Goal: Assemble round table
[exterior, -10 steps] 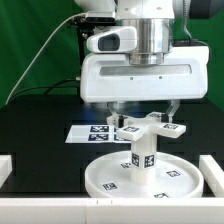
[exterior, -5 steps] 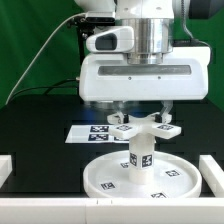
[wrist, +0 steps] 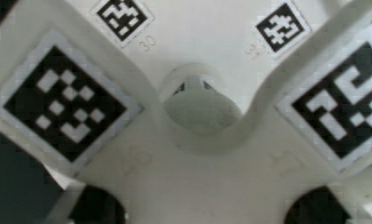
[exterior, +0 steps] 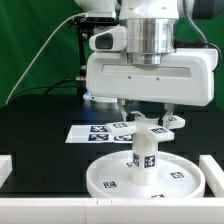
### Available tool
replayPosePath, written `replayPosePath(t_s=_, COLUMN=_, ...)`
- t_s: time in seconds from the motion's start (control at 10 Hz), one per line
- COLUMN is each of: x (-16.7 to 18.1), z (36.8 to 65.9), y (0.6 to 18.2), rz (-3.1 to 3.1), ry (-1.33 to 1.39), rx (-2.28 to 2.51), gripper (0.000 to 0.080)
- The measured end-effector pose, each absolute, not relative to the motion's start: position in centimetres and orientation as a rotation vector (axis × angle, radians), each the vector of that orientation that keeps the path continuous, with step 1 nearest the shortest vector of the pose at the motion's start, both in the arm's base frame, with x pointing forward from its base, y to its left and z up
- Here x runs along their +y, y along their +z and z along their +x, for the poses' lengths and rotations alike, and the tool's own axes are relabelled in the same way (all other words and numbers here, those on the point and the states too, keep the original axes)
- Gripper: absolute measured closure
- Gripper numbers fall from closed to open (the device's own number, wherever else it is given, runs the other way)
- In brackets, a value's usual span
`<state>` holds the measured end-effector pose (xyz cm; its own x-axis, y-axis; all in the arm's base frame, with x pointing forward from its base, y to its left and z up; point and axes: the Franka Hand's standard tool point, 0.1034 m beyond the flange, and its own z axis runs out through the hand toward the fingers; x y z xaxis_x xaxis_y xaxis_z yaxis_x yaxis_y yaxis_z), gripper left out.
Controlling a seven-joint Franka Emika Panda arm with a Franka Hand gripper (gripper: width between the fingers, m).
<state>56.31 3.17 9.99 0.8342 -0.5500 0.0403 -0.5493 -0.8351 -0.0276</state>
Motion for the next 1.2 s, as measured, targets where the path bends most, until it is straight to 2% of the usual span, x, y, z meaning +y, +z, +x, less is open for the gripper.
replayPosePath(t_s=0.7, x=3.63, z=56.23, y=10.03, rz=-2.332, ry=-0.002, rx=1.997, gripper=0.036)
replayPosePath(t_s=1.2, x=3.67, z=56.21, y=9.95, rz=-2.107, ry=0.022, rx=2.21, gripper=0.036)
